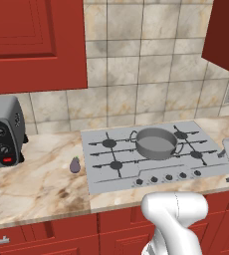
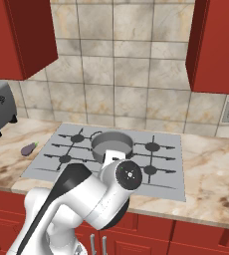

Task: Turn on the burner for the pot on the stove. Wait thirty seconds for the pot to heat up. Then add the eggplant to the pot.

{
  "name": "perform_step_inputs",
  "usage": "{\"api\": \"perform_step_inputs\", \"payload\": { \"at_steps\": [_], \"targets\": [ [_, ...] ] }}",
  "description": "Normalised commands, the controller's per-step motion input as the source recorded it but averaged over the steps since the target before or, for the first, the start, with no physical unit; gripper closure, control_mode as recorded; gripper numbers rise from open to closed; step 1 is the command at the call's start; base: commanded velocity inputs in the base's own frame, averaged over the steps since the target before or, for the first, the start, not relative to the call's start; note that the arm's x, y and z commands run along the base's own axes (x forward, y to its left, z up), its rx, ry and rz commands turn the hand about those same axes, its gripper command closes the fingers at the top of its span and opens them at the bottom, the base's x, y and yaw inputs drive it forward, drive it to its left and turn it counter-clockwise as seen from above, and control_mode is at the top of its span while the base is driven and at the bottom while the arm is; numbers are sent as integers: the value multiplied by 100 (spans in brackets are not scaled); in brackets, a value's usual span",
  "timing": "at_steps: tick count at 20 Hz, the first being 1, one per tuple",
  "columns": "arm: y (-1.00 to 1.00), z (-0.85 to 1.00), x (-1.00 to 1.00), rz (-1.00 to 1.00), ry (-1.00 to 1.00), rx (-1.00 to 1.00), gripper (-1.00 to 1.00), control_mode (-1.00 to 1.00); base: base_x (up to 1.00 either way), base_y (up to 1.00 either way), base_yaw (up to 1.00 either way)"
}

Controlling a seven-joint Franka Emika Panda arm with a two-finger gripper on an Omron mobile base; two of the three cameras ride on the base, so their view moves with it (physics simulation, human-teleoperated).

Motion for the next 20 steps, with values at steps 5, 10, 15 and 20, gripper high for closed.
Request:
{"api": "perform_step_inputs", "payload": {
  "at_steps": [5, 10, 15, 20],
  "targets": [
    [0, 0, 0, 0, 0, 0, -100, -100, 0, 0, 0],
    [0, 0, 0, 0, 0, 0, -100, -100, 0, 0, 0],
    [0, 0, 0, 0, 0, 0, -100, -100, 0, 0, 0],
    [0, 0, 0, 0, 0, 0, -100, -100, 0, 0, 0]
  ]
}}
